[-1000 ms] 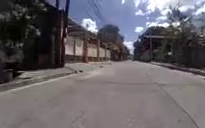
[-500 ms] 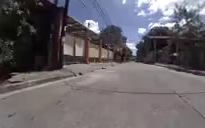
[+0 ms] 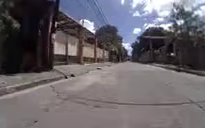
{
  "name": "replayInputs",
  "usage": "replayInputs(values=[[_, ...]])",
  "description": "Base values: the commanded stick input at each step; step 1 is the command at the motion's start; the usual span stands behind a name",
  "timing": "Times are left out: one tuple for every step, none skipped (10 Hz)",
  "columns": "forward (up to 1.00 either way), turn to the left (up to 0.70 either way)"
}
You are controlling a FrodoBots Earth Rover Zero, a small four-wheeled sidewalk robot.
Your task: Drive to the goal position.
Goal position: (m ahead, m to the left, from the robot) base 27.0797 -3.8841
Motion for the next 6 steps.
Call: replayInputs(values=[[1.00, 0.03], [1.00, 0.05], [1.00, 0.11], [1.00, 0.11], [1.00, 0.00], [1.00, 0.00]])
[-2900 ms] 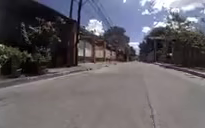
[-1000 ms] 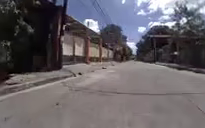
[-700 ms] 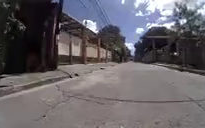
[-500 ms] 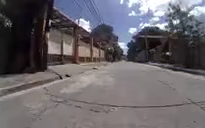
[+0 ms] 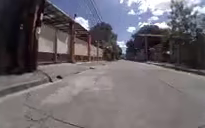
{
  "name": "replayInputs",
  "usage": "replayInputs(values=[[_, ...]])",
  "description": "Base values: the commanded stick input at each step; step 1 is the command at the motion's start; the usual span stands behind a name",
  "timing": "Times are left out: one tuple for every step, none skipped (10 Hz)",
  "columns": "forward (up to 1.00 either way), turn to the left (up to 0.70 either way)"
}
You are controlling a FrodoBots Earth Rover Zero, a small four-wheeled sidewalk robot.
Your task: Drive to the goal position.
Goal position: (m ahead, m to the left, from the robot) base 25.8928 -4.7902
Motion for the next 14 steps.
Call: replayInputs(values=[[1.00, 0.00], [1.00, 0.00], [1.00, 0.00], [1.00, 0.00], [1.00, 0.00], [1.00, 0.00], [1.00, 0.00], [1.00, -0.26], [1.00, -0.40], [1.00, -0.40], [1.00, -0.40], [1.00, -0.38], [1.00, -0.20], [1.00, 0.08]])
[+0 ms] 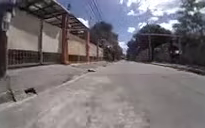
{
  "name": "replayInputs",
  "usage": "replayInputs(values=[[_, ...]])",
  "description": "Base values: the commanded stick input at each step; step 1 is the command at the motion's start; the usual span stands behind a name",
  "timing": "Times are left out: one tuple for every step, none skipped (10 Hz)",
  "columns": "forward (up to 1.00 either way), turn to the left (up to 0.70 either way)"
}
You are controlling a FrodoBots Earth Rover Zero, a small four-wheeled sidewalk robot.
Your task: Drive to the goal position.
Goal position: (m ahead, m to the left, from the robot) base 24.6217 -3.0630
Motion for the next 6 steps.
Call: replayInputs(values=[[1.00, 0.23], [1.00, 0.00], [1.00, 0.00], [1.00, 0.18], [1.00, 0.04], [1.00, 0.10]])
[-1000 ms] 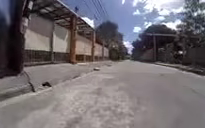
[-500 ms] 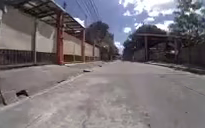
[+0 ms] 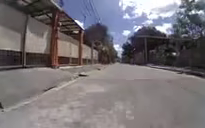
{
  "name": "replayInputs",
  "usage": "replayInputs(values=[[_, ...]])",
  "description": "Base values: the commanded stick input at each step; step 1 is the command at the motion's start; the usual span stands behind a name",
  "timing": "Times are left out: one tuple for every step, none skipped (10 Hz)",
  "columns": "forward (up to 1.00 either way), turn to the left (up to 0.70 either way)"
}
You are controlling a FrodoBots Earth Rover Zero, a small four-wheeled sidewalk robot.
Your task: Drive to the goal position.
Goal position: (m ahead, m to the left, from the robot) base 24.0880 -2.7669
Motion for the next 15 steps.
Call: replayInputs(values=[[1.00, 0.01], [1.00, 0.07], [1.00, 0.05], [1.00, 0.13], [1.00, 0.12], [1.00, 0.17], [1.00, 0.06], [1.00, -0.03], [1.00, -0.29], [1.00, -0.40], [1.00, -0.40], [1.00, -0.40], [1.00, -0.29], [1.00, -0.09], [1.00, 0.00]])
